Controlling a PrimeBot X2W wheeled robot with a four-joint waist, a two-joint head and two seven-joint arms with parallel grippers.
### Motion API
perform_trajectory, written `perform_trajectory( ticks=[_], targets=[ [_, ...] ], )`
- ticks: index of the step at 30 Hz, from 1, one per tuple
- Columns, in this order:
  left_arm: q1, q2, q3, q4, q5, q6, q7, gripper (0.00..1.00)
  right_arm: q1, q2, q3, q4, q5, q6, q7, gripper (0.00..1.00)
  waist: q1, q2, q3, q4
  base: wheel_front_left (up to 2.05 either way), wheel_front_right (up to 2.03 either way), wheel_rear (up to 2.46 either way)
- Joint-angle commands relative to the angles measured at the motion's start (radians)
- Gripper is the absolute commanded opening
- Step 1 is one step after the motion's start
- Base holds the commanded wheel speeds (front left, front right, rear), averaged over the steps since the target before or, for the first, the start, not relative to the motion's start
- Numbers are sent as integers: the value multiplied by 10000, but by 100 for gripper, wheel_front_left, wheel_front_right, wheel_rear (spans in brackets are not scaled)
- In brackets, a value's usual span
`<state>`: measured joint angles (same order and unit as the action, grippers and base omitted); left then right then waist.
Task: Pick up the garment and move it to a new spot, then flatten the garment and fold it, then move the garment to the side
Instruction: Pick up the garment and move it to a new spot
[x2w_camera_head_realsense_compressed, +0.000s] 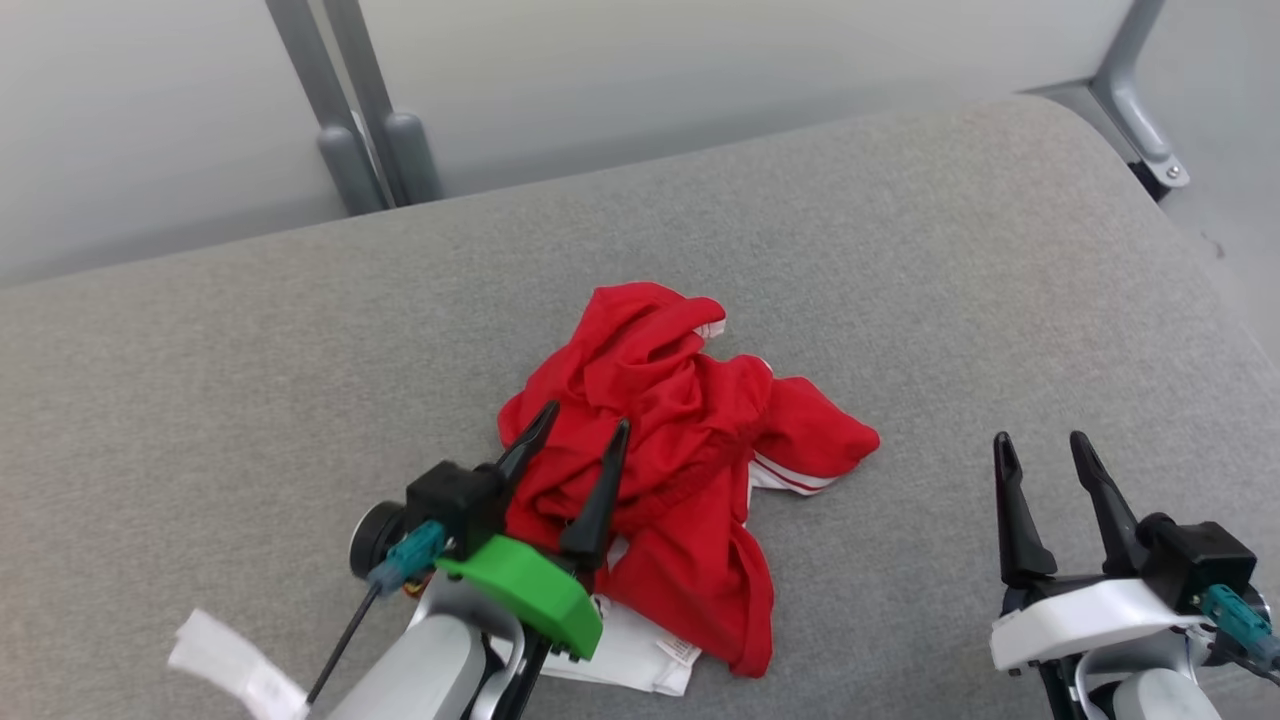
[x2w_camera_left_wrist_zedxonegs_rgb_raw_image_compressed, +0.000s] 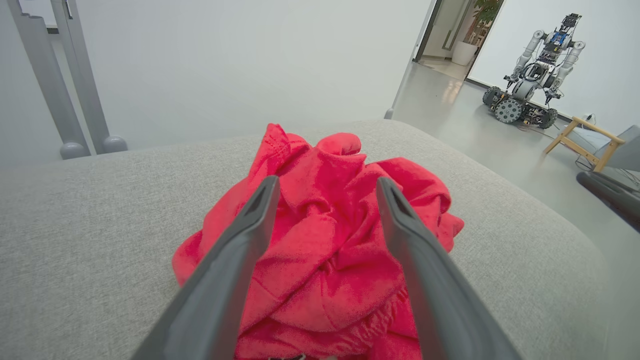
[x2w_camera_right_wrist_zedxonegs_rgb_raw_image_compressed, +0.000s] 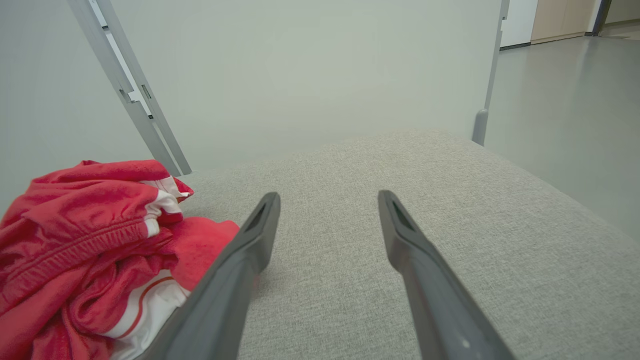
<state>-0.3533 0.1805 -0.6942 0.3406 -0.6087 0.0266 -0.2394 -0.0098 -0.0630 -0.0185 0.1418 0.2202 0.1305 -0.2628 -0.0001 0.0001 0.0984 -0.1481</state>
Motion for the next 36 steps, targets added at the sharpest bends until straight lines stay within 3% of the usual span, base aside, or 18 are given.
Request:
perform_trajectory(
  ticks=[1,8,15,29,36],
  targets=[
    [433,215,105,-284,166,183,-95,100,168,-78,-79,-86,-103,4,-31,100,1,-1,-471,383,0,0,0],
    [2075,705,832,-1729,499,890,-263,100,695,-340,-127,-413,-251,4,-31,100,1,-1,-917,917,0,0,0],
    [3312,920,1993,-2616,1036,1088,-259,100,947,-381,-222,-615,-308,3,-31,100,1,-1,-1080,1189,0,0,0],
    [4166,468,4217,-2477,1993,507,-250,100,995,-387,-107,-672,-342,3,-31,100,1,-1,-1092,1100,0,0,0],
    [4032,149,4423,-2323,2349,-74,-250,100,883,-460,-22,-655,-306,4,-31,100,1,-1,-1022,826,0,0,0]
  ],
)
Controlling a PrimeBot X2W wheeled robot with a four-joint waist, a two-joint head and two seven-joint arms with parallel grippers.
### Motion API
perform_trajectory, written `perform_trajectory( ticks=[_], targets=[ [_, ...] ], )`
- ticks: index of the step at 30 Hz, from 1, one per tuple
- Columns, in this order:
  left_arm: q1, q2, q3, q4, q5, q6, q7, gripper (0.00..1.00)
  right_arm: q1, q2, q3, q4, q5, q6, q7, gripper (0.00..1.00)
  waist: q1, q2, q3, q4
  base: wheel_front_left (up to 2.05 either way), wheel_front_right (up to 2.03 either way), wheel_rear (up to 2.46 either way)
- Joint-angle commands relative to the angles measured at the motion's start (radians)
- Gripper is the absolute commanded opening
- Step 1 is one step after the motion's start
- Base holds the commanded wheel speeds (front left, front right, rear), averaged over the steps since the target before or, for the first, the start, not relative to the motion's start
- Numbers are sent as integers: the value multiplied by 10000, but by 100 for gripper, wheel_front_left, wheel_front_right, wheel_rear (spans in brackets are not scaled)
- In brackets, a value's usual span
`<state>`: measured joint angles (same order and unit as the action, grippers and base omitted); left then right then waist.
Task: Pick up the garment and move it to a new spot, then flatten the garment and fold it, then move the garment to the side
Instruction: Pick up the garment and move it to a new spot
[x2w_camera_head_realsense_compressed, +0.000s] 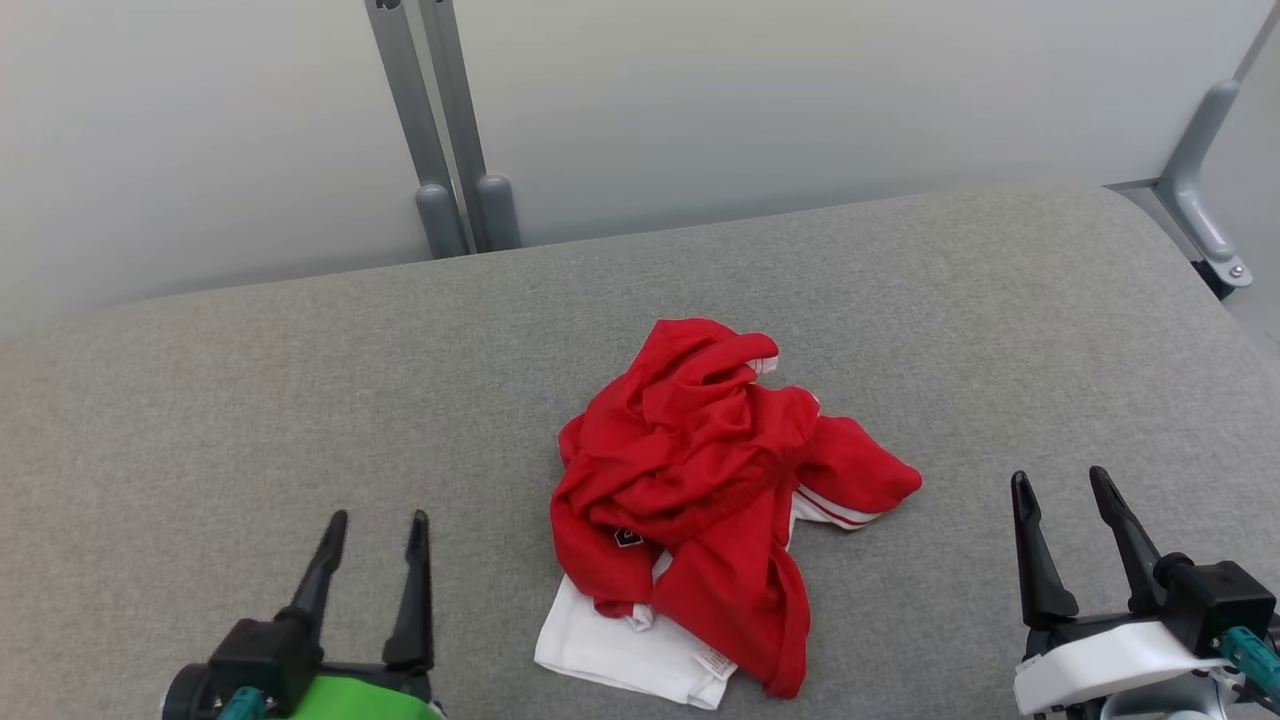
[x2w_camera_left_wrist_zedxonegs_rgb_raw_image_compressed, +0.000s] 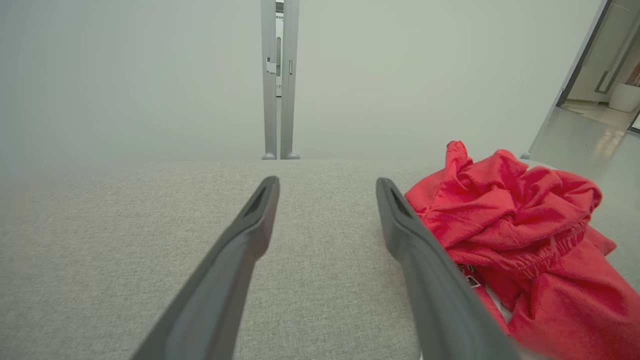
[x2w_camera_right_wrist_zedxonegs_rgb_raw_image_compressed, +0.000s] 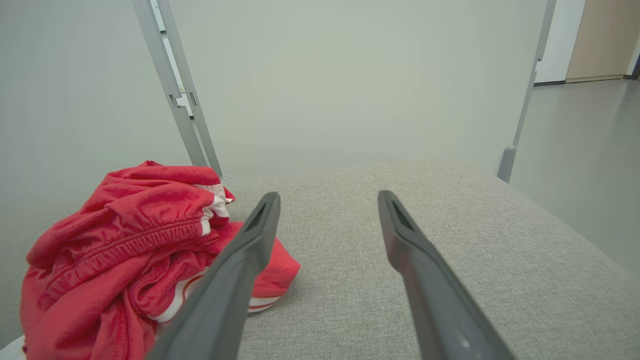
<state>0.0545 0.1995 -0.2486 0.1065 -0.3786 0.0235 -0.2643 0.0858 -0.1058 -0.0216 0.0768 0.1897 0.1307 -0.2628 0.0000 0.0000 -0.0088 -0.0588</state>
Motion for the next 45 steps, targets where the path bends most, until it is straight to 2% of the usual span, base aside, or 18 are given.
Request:
perform_trajectory(
  ticks=[1,6,13,17,21,22,23,28,32,35,40,42,45],
  targets=[
    [-246,-83,-184,44,164,-177,-1,100,-126,-46,23,-15,16,1,-31,100,0,0,95,-119,0,0,0],
    [-1340,-492,-1245,167,558,-753,335,100,-348,-24,113,-57,59,2,-31,100,0,0,418,-435,0,0,0],
    [-3432,-1098,-3236,930,973,-1333,2063,100,-725,160,245,-1,133,1,-31,100,0,0,1053,-1084,0,0,0],
    [-4065,-1173,-3796,1724,965,-1413,3077,100,-816,273,218,38,162,1,-31,100,0,0,1226,-1437,0,0,0],
    [-4364,-1227,-3658,2422,914,-1085,3377,100,-886,337,123,69,199,2,-31,100,0,0,1335,-1595,0,0,0],
    [-4387,-1224,-3675,2610,871,-1087,3477,32,-890,359,102,72,203,2,-31,100,0,0,1347,-1605,0,0,0],
    [-4417,-1219,-3687,2747,820,-1116,3558,0,-887,372,82,72,208,2,-31,100,0,0,1350,-1604,0,0,0],
    [-4512,-1278,-3461,2674,198,-1228,3495,0,-784,425,-47,123,219,2,-31,100,0,0,1245,-1440,0,0,0],
    [-4615,-1304,-2896,665,-478,-1203,3160,0,-618,420,-140,91,224,2,-29,100,0,0,1043,-1146,0,0,0],
    [-4688,-830,-2216,-1343,-795,-912,3517,0,-468,376,-186,56,190,2,-31,100,0,0,920,-866,0,0,0],
    [-4847,828,-262,-4431,-920,-146,4767,0,-359,360,-206,5,175,1,-31,100,0,0,831,-489,0,0,0],
    [-4810,1662,727,-4987,-1029,69,5303,0,-324,371,-182,-8,178,2,-31,100,0,0,823,-348,0,0,0],
    [-4579,2537,1991,-5036,-1457,208,5838,0,-326,381,-143,-1,190,2,-31,100,0,0,848,-168,0,0,0]
  ],
)
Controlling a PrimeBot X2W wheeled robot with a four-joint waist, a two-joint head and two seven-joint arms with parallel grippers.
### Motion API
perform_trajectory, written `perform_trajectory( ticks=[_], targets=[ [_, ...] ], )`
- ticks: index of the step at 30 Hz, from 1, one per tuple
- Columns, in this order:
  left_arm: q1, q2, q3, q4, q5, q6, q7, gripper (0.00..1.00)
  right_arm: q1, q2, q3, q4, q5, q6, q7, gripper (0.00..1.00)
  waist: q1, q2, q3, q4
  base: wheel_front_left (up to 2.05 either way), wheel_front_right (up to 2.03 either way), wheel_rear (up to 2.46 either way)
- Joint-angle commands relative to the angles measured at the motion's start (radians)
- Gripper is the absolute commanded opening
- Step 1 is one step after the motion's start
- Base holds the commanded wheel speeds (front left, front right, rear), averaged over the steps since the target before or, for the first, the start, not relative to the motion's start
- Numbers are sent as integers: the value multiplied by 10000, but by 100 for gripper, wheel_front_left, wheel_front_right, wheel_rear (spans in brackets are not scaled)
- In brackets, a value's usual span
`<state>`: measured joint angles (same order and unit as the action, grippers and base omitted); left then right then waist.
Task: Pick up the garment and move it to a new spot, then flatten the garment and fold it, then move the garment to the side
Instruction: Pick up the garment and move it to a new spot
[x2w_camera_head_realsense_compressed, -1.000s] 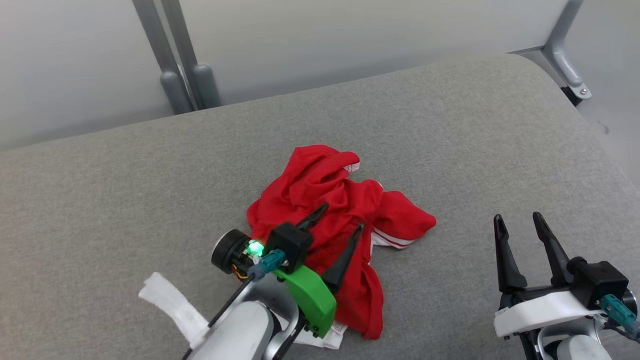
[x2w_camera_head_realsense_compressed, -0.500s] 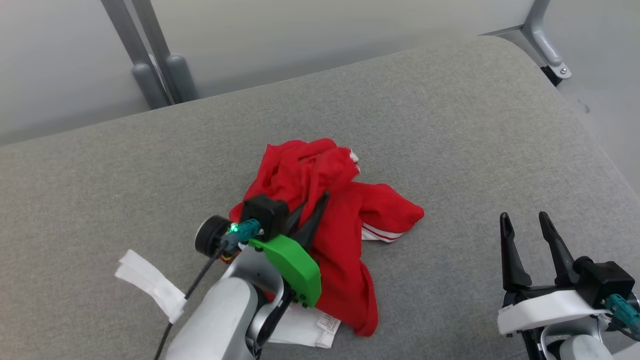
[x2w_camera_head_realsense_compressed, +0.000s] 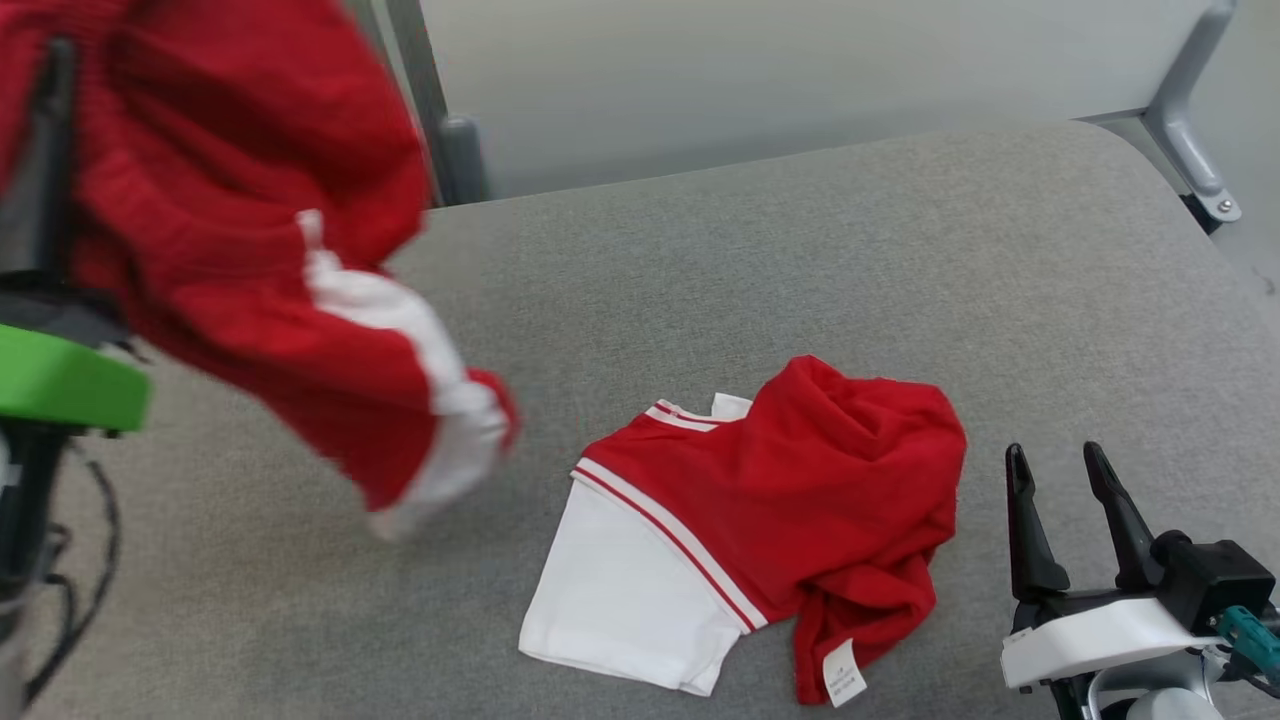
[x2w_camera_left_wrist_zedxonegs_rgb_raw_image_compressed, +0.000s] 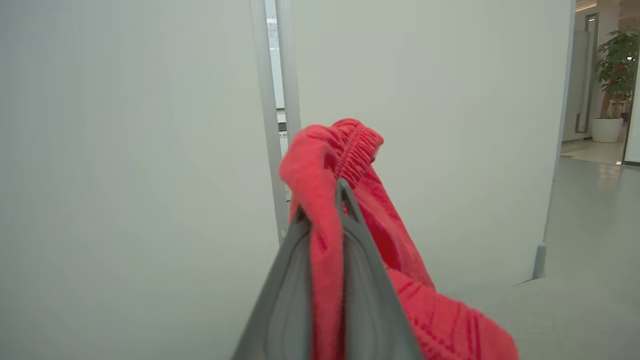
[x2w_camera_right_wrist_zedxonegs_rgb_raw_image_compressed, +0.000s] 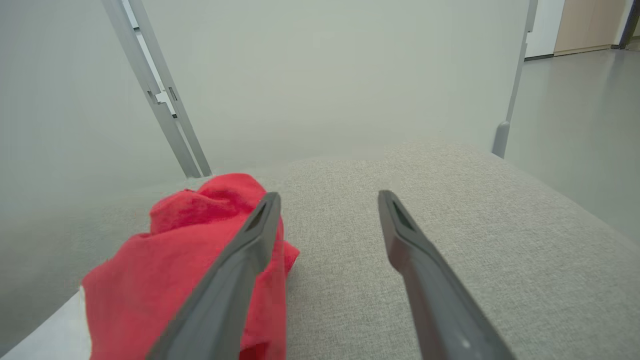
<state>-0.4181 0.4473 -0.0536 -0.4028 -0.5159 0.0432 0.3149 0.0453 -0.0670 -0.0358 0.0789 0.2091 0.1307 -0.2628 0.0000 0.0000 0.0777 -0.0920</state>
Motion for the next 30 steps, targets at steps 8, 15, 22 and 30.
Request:
perform_trajectory(
  ticks=[8,15,22,30],
  targets=[
    [986,1679,2753,2628,-665,-134,-61,0,-77,8,142,57,24,1,-31,100,0,0,106,437,0,0,0],
    [1443,1523,3098,6150,-1206,-962,-962,0,-335,-44,272,90,33,1,-31,100,0,0,405,482,0,0,0],
    [1357,1122,2492,9390,-1091,-1353,-1872,49,-532,-121,330,151,44,2,-31,100,0,0,710,391,0,0,0],
    [993,940,2467,10639,-453,-553,-3655,100,-290,-105,256,209,54,1,-31,100,0,0,458,139,0,0,0]
  ],
)
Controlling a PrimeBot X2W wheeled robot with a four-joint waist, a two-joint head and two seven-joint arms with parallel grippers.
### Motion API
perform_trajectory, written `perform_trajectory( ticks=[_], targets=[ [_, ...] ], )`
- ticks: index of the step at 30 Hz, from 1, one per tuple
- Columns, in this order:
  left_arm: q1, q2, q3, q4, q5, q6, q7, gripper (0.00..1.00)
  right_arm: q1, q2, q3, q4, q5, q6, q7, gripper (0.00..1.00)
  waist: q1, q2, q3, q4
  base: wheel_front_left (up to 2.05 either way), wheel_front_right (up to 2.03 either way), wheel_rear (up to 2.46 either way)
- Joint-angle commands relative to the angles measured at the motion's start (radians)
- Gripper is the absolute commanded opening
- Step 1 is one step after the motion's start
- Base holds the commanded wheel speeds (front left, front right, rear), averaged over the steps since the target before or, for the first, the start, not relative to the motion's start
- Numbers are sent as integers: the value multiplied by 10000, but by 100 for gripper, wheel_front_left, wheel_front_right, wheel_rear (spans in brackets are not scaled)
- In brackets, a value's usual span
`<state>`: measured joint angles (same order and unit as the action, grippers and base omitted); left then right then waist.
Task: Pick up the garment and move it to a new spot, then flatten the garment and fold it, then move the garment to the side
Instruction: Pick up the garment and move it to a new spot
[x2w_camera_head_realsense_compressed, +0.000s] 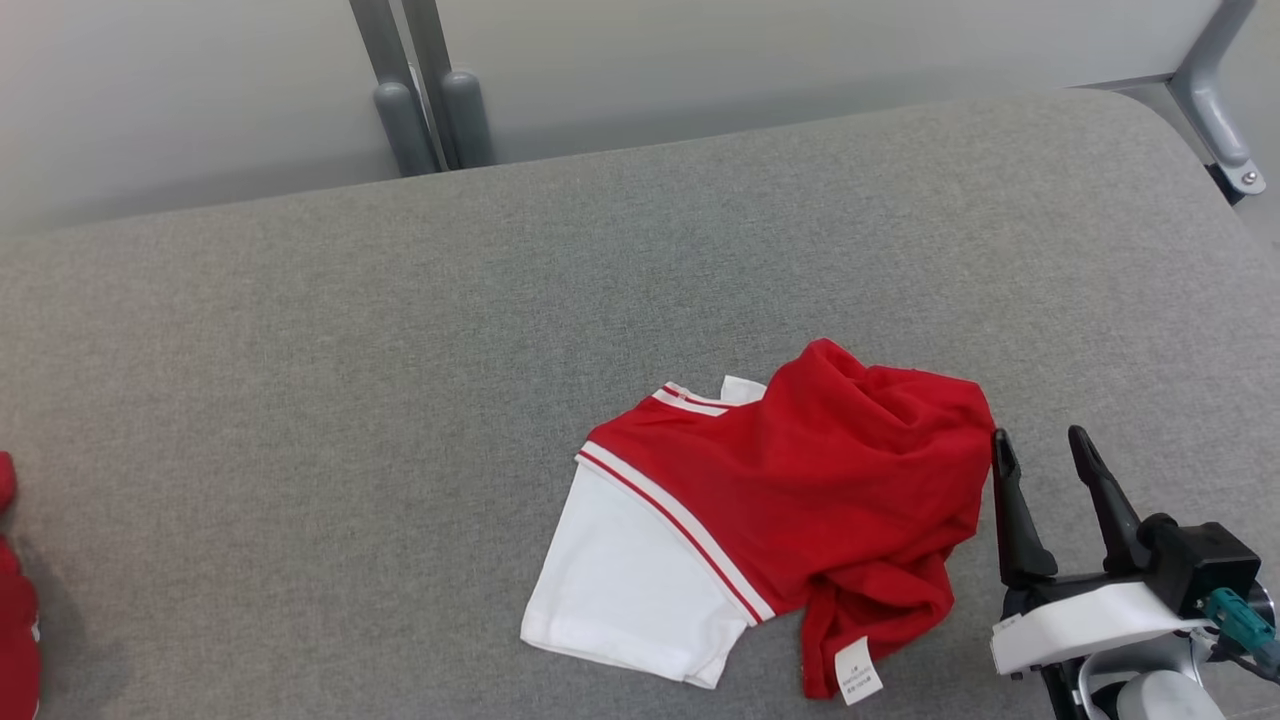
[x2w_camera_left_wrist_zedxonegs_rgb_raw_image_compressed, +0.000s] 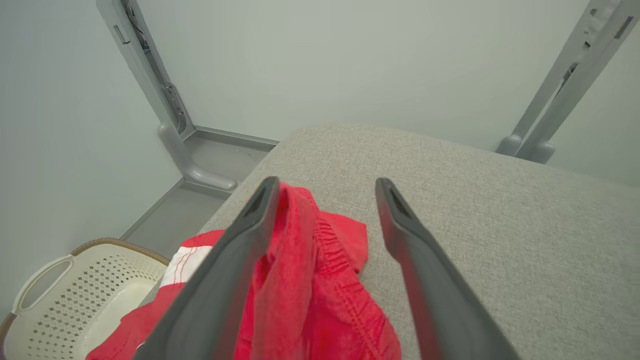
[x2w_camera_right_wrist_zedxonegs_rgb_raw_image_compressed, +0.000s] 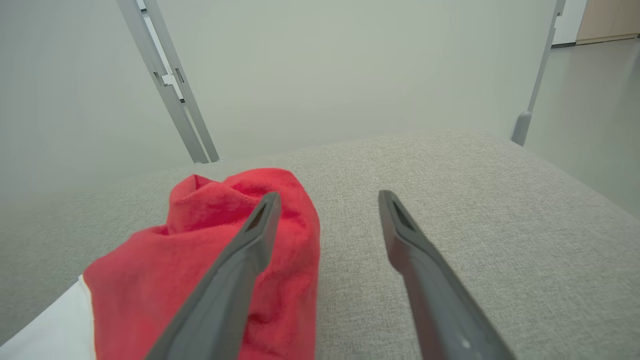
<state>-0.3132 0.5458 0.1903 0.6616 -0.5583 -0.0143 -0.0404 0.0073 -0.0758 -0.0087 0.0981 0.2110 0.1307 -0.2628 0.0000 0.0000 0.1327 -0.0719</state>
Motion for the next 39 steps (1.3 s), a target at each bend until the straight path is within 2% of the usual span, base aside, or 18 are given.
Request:
perform_trajectory(
  ticks=[1,4,8,16,21,23,25,28,32,39],
  targets=[
    [-103,-164,67,-117,-62,31,-348,100,111,-17,-56,22,35,1,-31,100,0,0,-159,-90,0,0,0],
    [90,-419,-165,-779,148,-45,-932,100,276,2,-178,4,33,1,-31,100,0,0,-399,-160,0,0,0],
    [623,-1304,-698,-2300,275,-137,-1361,100,396,-20,-268,-93,-29,1,-31,100,0,0,-706,-274,0,0,0],
    [2248,-3136,-2195,-5222,620,298,-1328,100,613,-148,-312,-215,-97,2,-31,100,0,0,-981,-491,0,0,0],
    [3153,-3713,-2924,-5540,1044,463,-1563,100,735,-262,-388,-295,-139,1,-31,100,0,0,-1052,-547,0,0,0],
    [3611,-4064,-3020,-5365,645,350,-1679,100,800,-317,-375,-299,-152,1,-31,100,0,0,-1123,-577,0,0,0],
    [3959,-3940,-3034,-5174,872,307,-1853,100,888,-369,-410,-323,-172,1,-31,100,0,0,-1173,-554,0,0,0],
    [4481,-4146,-3082,-4949,830,128,-2069,100,1073,-490,-407,-313,-221,1,-31,100,0,0,-1277,-384,0,0,0],
    [5042,-4148,-2982,-4912,1189,-67,-2243,100,1263,-660,-471,-328,-213,2,-31,100,0,0,-1415,-20,0,0,0],
    [5427,-4497,-2532,-5738,2165,-670,-2237,100,1185,-690,-355,-248,-187,1,-31,100,0,0,-1572,595,0,0,0]
  ],
)
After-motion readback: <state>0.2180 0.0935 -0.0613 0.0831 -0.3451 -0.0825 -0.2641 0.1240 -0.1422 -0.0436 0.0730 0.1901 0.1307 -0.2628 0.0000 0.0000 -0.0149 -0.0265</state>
